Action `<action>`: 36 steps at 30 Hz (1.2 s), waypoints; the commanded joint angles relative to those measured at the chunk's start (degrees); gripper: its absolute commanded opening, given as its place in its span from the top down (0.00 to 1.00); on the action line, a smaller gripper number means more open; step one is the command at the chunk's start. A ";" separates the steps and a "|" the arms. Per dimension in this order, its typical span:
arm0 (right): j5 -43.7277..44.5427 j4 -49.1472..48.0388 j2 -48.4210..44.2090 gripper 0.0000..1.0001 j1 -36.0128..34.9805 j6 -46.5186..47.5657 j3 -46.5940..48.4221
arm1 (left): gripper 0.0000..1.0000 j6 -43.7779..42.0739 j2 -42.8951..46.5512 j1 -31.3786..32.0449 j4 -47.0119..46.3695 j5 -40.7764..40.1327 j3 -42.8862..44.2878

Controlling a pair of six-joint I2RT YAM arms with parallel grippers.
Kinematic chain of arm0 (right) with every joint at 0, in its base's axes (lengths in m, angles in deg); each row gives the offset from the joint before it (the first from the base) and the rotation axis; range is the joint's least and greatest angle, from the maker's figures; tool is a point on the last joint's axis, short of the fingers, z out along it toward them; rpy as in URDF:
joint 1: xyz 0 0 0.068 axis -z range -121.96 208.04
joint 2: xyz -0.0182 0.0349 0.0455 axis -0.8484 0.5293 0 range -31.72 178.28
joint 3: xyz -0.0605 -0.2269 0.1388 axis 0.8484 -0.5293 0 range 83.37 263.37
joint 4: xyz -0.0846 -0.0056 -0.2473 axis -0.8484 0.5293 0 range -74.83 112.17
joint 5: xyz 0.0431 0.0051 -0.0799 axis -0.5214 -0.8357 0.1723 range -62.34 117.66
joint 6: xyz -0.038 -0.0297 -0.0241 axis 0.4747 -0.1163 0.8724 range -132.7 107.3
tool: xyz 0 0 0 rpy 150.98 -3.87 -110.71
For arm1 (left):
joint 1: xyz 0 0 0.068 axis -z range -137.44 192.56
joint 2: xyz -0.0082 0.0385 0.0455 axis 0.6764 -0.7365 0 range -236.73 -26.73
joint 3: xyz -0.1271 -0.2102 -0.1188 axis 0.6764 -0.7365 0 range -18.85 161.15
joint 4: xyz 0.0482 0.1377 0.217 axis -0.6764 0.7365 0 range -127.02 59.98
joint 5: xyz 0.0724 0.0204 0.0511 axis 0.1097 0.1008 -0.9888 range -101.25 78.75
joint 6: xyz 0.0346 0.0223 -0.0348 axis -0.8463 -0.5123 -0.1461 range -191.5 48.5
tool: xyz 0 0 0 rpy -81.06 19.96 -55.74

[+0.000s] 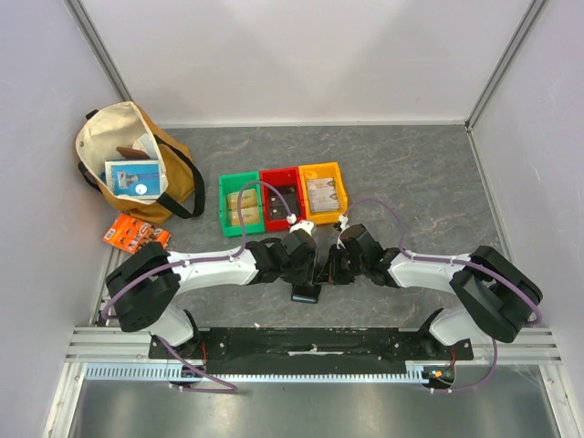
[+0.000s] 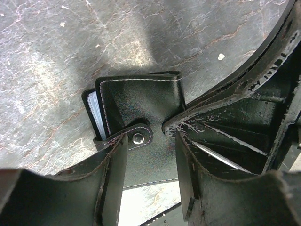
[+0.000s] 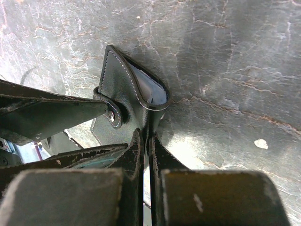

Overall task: Take the credit cards out of the card holder
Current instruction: Open the card holder at the center of the board.

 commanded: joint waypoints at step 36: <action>3.84 4.77 -1.64 1.00 -0.90 0.88 0.45 | 0.97 -7.12 -11.36 4.70 19.15 -18.83 10.28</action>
